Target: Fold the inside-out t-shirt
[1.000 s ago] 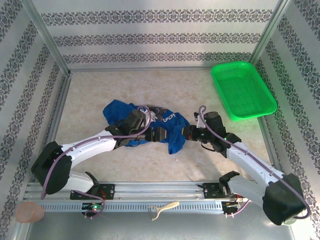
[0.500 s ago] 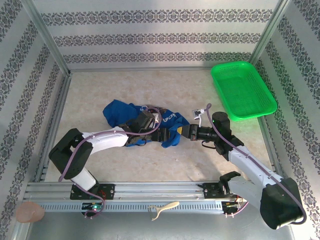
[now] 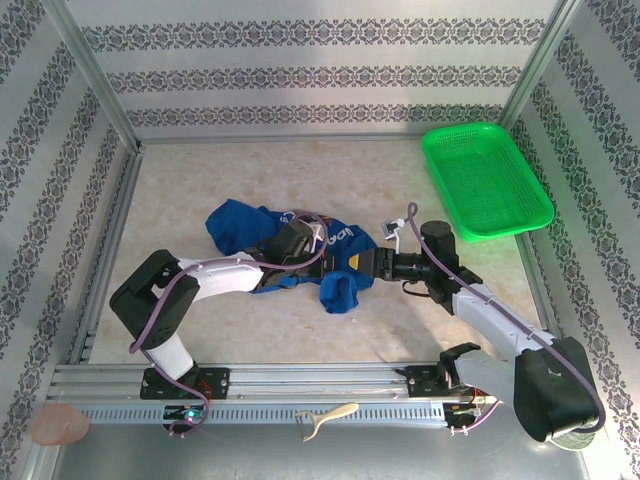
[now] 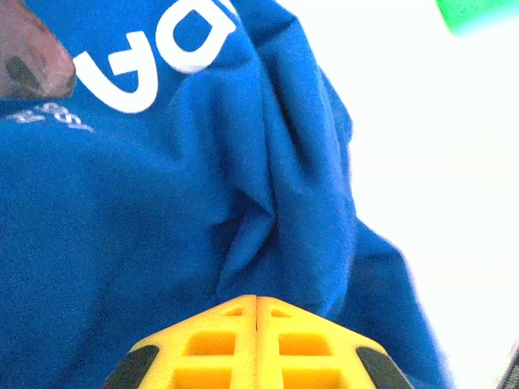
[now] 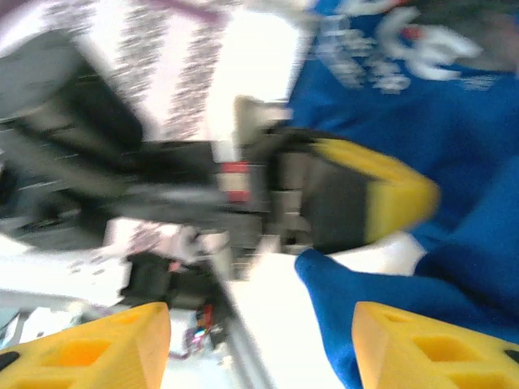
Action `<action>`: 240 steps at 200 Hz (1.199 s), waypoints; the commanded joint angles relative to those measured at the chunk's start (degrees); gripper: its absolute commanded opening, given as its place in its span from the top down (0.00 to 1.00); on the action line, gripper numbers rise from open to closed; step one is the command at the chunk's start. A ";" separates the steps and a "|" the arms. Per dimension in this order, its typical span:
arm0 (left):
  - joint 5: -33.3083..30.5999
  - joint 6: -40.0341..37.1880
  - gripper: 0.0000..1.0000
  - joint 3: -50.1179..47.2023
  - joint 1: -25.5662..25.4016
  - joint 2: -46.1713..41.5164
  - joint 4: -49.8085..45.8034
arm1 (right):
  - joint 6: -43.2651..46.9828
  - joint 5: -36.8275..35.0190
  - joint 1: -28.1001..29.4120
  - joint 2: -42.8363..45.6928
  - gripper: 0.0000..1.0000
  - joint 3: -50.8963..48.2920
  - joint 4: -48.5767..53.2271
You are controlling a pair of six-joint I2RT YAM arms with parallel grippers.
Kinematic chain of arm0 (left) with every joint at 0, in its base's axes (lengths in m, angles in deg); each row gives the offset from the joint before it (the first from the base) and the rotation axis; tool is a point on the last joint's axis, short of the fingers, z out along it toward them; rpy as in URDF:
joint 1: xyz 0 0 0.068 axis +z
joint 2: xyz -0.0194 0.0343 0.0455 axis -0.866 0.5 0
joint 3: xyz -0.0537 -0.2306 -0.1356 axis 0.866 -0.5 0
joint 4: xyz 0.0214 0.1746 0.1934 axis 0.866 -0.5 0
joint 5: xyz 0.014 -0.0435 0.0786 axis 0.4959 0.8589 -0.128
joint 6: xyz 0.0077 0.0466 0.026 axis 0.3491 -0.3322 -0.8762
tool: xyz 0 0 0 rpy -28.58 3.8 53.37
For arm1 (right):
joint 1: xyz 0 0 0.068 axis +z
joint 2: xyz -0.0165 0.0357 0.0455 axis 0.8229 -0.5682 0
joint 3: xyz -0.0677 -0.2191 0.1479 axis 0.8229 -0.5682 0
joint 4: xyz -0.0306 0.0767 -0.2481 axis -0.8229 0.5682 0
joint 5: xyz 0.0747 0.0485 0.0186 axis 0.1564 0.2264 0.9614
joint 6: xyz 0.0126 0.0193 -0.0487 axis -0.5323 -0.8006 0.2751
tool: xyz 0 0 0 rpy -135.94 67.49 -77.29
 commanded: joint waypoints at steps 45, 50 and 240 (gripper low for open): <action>-5.64 -2.43 0.64 -4.66 2.40 -11.67 -6.11 | 3.77 -30.99 6.67 9.05 0.47 5.25 29.02; -5.85 -2.81 0.59 -4.93 2.41 -12.68 -7.28 | 3.59 -33.05 8.98 9.63 0.49 5.37 30.59; -2.16 1.86 0.10 -15.87 2.38 -29.08 -6.68 | 7.65 -18.54 19.18 -11.70 1.00 17.27 17.41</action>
